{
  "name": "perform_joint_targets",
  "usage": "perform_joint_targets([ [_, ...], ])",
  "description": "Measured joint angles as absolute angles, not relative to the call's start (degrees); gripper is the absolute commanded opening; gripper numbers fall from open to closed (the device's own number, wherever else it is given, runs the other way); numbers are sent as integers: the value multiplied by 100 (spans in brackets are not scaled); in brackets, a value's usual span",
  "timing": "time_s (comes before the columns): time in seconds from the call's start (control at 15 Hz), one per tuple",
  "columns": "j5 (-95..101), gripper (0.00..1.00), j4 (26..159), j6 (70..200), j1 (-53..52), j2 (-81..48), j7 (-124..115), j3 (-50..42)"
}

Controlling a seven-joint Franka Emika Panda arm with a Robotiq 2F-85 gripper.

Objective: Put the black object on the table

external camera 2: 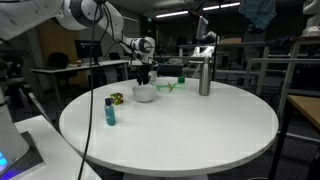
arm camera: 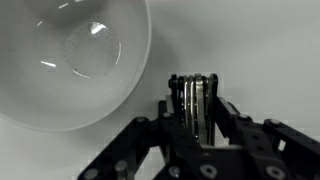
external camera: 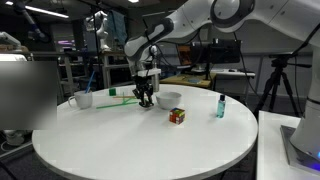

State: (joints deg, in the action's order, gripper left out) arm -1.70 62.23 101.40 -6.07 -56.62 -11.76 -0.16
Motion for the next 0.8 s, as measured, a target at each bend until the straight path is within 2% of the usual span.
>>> perform_joint_targets([
  [0.33, -177, 20, 6150, 10140, -585, -5800, -1168, -6],
  [0.4, -177, 70, 6139, 10140, -585, -5821, -1168, -4],
  [0.47, -177, 71, 6126, 10137, -586, -5835, -1165, -3],
  [0.73, -176, 99, 6002, 10129, -589, -5892, -1160, -2],
  [0.8, -176, 100, 5964, 10129, -589, -5905, -1160, -2],
])
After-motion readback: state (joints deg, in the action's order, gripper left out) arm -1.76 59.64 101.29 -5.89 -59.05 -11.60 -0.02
